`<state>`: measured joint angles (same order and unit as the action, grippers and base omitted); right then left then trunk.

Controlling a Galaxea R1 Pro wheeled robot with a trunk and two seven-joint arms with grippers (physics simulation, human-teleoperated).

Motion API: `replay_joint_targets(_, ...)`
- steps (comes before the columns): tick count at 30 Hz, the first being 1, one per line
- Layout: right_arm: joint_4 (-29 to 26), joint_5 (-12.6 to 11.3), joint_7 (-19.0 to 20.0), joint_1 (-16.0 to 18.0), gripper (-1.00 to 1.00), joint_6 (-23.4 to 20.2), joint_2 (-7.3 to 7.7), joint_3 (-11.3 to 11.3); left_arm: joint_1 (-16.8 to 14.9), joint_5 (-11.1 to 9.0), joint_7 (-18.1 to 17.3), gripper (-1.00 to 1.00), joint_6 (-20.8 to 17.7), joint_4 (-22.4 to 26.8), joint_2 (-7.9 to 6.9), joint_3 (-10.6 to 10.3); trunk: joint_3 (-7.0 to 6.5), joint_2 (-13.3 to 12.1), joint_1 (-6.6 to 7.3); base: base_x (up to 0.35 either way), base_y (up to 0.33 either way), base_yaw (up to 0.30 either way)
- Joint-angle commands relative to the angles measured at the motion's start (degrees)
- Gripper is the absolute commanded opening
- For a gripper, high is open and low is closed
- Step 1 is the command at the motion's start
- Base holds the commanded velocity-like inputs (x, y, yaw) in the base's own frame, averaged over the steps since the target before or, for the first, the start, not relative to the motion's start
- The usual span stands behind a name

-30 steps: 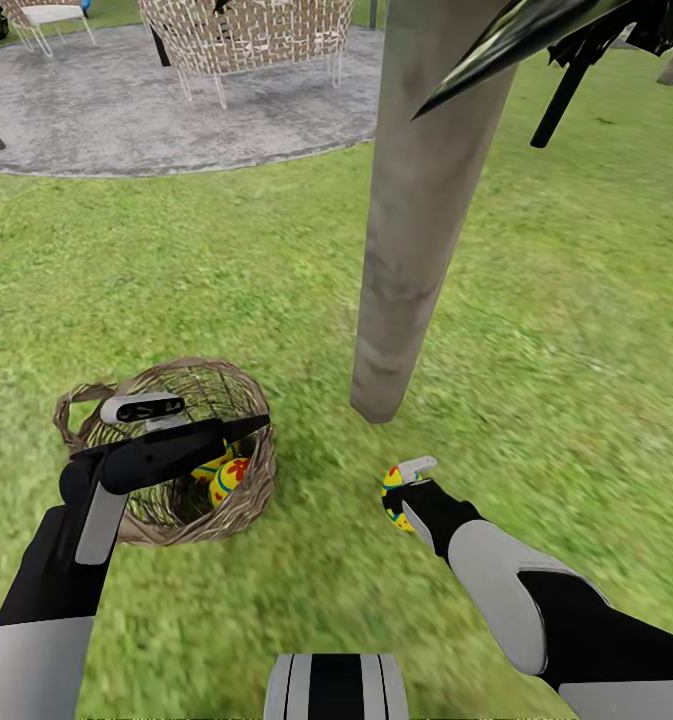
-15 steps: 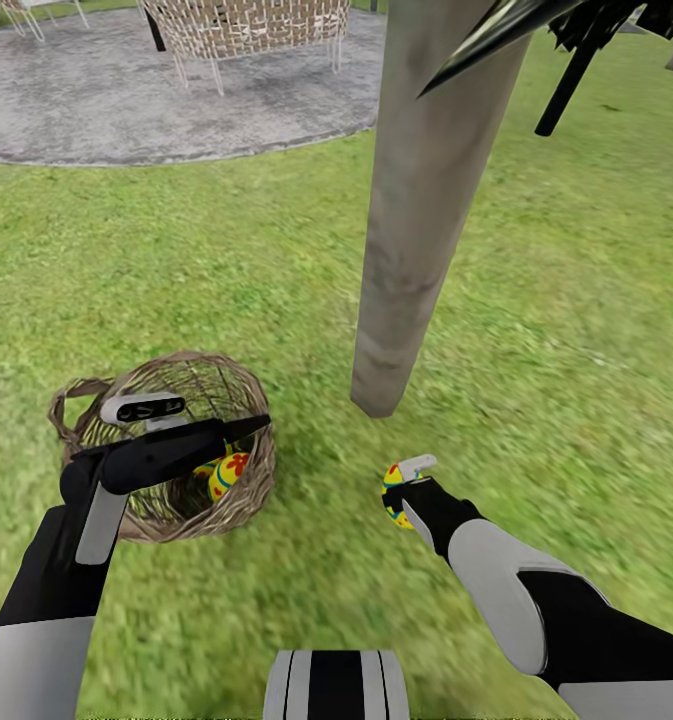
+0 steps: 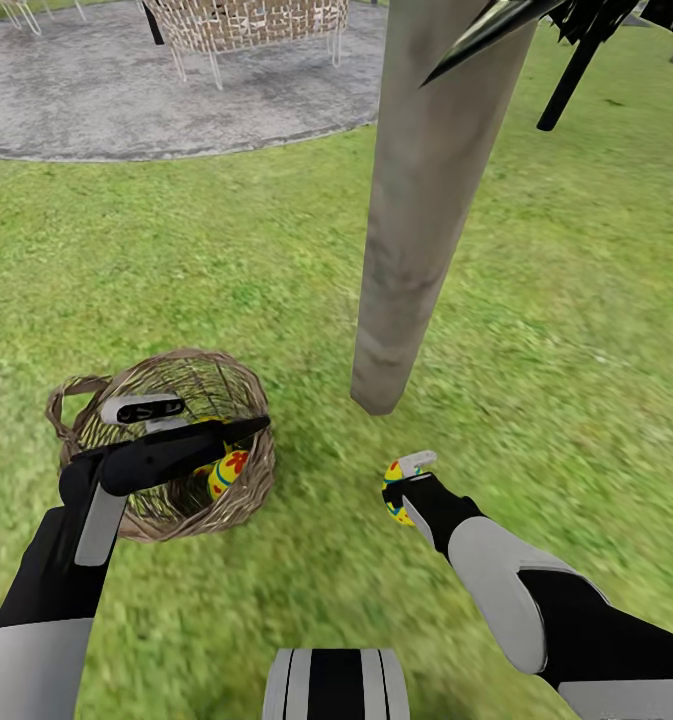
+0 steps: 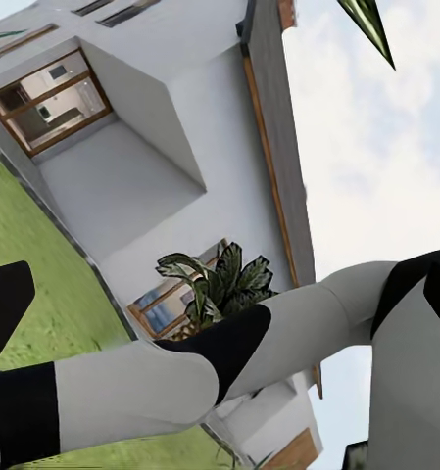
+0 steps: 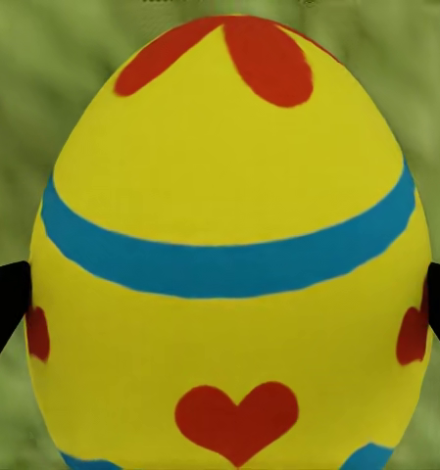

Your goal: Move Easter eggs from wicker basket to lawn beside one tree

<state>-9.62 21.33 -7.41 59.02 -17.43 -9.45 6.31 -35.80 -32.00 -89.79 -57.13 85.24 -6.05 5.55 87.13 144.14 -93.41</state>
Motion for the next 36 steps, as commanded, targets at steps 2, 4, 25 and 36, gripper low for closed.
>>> replay_joint_targets(2, 0.12, 0.35, 0.03, -0.05, -1.0, -0.23, -0.04, 0.72, 0.02, 0.01, -0.21, 1.0, -0.61, 0.02, -0.01, 0.0, 0.04, 0.0, -0.01, 0.0, 0.0, 0.0)
replay_joint_targets(4, 0.12, 0.48, 0.02, -0.05, -1.0, -0.19, -0.04, 0.72, 0.01, 0.01, -0.21, 1.0, -0.61, 0.02, -0.04, 0.01, 0.04, 0.0, -0.01, 0.0, 0.0, 0.0)
replay_joint_targets(25, 0.12, 0.03, 0.02, -0.05, 1.0, -0.24, 0.03, 0.71, -0.06, 0.01, -0.21, 1.0, -0.61, 0.02, -0.1, 0.05, 0.04, 0.0, -0.01, 0.0, 0.0, 0.0)
replay_joint_targets(36, 0.18, 0.07, 0.11, -0.05, 1.0, -0.24, -0.04, 0.66, -0.06, 0.01, -0.21, 1.0, -0.61, 0.02, -0.1, 0.07, 0.04, 0.0, -0.01, 0.0, 0.0, 0.0)
